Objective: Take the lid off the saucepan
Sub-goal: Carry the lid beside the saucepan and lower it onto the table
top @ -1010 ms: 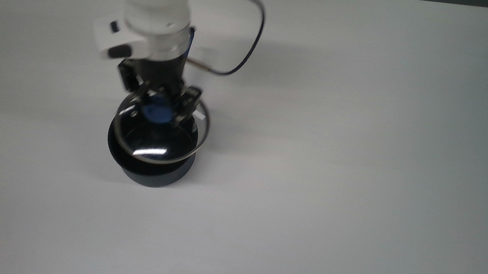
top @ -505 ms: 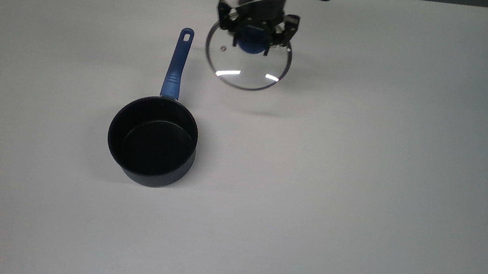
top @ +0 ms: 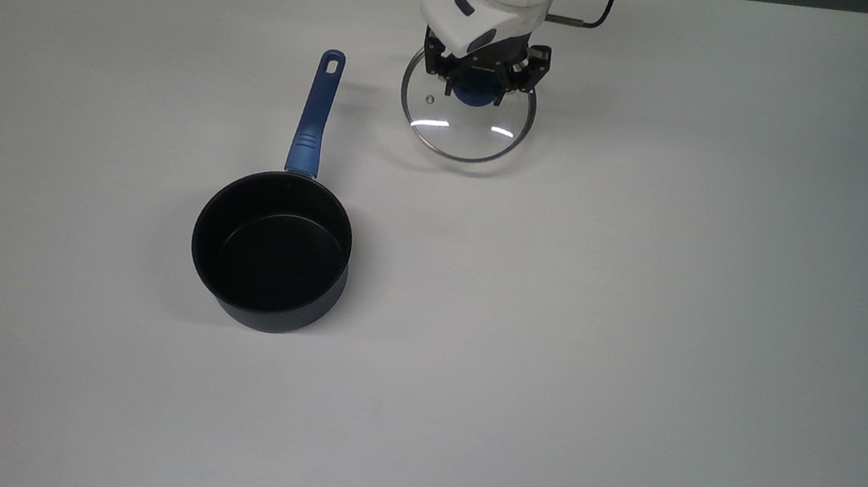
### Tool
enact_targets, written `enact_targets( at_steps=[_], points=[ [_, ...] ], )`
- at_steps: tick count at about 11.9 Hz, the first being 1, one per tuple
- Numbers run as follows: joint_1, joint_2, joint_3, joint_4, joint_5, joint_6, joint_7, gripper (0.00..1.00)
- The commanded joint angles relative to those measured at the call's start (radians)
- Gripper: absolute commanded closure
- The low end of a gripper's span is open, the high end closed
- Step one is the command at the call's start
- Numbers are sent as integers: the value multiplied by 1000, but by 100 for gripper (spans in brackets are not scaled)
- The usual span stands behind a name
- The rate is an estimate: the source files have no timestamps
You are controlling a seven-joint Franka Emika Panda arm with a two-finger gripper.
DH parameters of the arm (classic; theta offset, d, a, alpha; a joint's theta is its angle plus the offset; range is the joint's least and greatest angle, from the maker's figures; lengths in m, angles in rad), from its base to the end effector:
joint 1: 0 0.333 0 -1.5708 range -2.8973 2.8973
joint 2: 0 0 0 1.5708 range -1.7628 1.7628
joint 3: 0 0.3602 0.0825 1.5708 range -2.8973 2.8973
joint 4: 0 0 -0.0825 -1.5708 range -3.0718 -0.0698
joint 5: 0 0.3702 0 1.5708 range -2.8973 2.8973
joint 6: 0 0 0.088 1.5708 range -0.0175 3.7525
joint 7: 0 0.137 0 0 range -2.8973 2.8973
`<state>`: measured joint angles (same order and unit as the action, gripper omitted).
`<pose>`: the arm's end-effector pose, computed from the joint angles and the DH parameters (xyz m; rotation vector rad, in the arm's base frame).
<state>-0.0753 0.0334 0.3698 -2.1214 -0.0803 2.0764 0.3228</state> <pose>0.5052 0.1457 0.4128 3.0634 0.0208 -0.0844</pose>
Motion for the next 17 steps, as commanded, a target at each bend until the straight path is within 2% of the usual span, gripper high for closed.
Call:
enact_targets(
  at_steps=[1, 5, 7, 8, 9, 10, 13, 17],
  points=[
    [-20, 14, 0, -31, 22, 53, -92, 60],
    [-26, 109, 0, -23, -25, 91, -90, 59],
    [-26, 125, 0, -23, -52, 93, -88, 59],
    [-24, 126, 0, -23, -55, 91, -87, 46],
    [-27, 125, 0, -17, -53, 84, -74, 8],
    [-32, 123, 0, -5, -53, 79, -36, 0],
    [-34, 99, 0, 61, -53, 18, 40, 0],
    [-59, 42, -17, 338, -52, -325, 110, 0]
  ],
)
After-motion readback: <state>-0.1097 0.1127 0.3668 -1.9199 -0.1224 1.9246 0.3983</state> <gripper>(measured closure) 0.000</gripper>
